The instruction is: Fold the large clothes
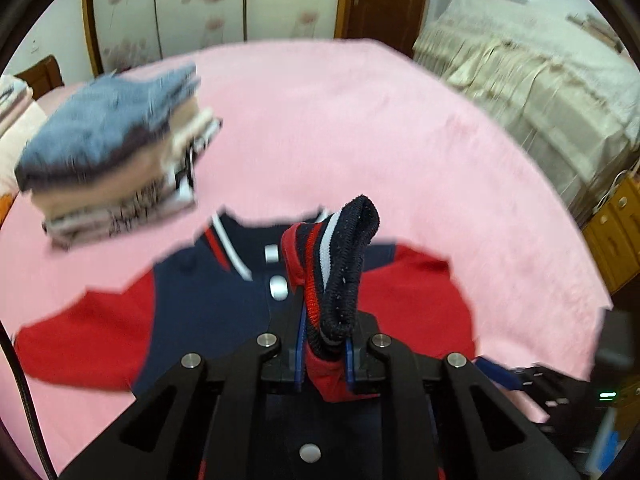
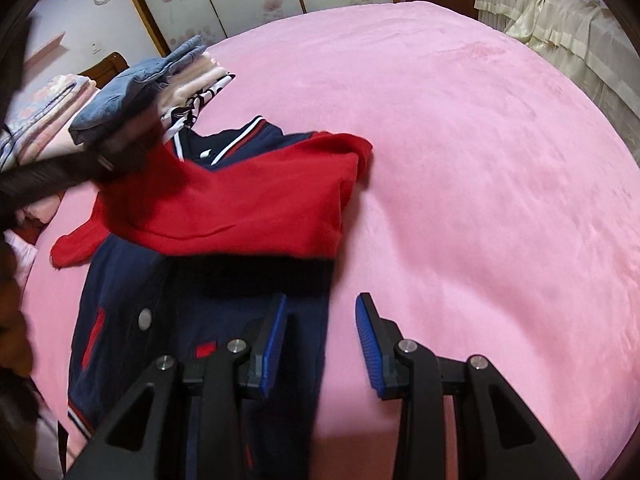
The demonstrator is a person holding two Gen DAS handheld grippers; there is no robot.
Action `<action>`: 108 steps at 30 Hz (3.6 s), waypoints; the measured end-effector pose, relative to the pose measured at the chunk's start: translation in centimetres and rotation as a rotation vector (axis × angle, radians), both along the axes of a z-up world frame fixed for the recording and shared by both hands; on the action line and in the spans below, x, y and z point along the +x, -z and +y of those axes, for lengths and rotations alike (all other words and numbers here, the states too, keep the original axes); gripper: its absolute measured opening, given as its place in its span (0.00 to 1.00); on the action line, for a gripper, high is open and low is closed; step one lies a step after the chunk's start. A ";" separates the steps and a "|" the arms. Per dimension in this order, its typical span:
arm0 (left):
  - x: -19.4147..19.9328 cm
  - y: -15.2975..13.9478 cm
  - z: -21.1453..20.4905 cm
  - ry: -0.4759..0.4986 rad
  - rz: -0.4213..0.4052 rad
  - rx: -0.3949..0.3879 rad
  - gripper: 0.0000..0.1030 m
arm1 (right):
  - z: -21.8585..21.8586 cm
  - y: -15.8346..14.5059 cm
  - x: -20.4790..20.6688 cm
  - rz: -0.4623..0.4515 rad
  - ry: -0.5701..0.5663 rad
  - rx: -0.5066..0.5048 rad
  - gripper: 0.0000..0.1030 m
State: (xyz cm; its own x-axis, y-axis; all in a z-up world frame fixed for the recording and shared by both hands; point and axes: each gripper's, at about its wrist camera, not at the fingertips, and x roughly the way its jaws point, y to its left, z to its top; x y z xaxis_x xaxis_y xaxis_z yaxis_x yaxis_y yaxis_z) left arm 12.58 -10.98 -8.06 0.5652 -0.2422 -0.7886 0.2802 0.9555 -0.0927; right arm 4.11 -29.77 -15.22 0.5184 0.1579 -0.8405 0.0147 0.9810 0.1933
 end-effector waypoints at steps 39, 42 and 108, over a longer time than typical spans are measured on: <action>5.7 9.5 12.2 -0.091 0.134 -0.090 0.15 | -1.7 -0.1 10.7 0.047 0.102 0.088 0.50; 5.8 9.7 12.5 -0.104 0.113 -0.058 0.13 | -1.5 1.6 12.3 0.086 0.088 0.081 0.07; -9.8 -4.8 13.8 -0.250 0.003 0.034 0.72 | 7.6 -11.2 -2.7 -0.129 0.056 0.008 0.35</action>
State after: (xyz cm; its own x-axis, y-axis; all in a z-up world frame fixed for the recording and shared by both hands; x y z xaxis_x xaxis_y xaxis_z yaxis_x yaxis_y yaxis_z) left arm 2.78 2.85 -3.22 0.6021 -0.0686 -0.7955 0.0349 0.9976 -0.0597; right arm 1.46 -22.21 -3.97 0.6300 0.1319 -0.7653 0.0436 0.9779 0.2044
